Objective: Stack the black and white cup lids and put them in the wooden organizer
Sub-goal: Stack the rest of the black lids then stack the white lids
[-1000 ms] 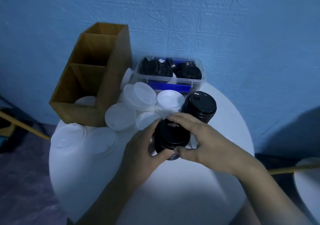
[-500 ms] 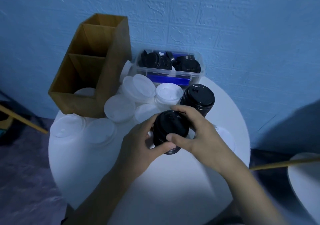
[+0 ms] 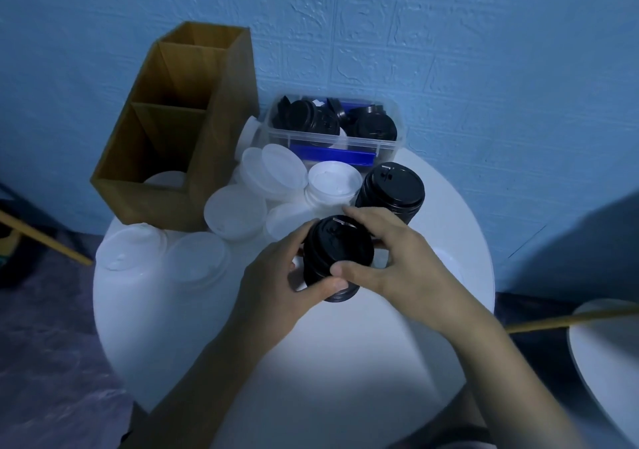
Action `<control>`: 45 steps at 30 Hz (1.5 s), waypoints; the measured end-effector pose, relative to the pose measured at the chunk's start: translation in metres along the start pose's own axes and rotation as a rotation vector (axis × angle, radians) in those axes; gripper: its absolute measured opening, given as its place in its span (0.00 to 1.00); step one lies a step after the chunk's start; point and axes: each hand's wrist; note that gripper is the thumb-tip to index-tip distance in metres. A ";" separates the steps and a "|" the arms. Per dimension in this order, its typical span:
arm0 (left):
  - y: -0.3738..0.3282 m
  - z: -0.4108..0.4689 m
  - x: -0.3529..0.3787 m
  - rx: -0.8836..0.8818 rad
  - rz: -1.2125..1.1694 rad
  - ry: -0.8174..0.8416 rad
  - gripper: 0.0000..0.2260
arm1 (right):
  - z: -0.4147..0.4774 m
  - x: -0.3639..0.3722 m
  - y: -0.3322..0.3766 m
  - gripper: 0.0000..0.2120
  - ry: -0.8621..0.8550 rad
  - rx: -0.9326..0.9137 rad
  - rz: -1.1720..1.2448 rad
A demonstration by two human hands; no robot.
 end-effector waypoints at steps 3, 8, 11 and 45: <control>0.006 0.000 0.004 -0.033 0.033 0.004 0.32 | 0.001 -0.012 0.001 0.35 0.083 0.009 0.008; 0.007 0.000 0.003 -0.040 0.031 0.014 0.32 | 0.006 -0.019 0.006 0.29 0.204 0.021 -0.005; 0.006 0.001 0.003 -0.043 0.021 0.017 0.31 | 0.009 -0.015 0.007 0.25 0.121 -0.036 -0.036; 0.008 0.000 0.006 -0.005 0.026 0.022 0.26 | 0.004 -0.009 0.011 0.24 0.098 -0.041 -0.161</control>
Point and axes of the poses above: each hand's wrist, its own z-axis towards the middle knuckle, its own x-axis out of the palm, y = z × x, and after that the axes turned 15 degrees about z, right-handed
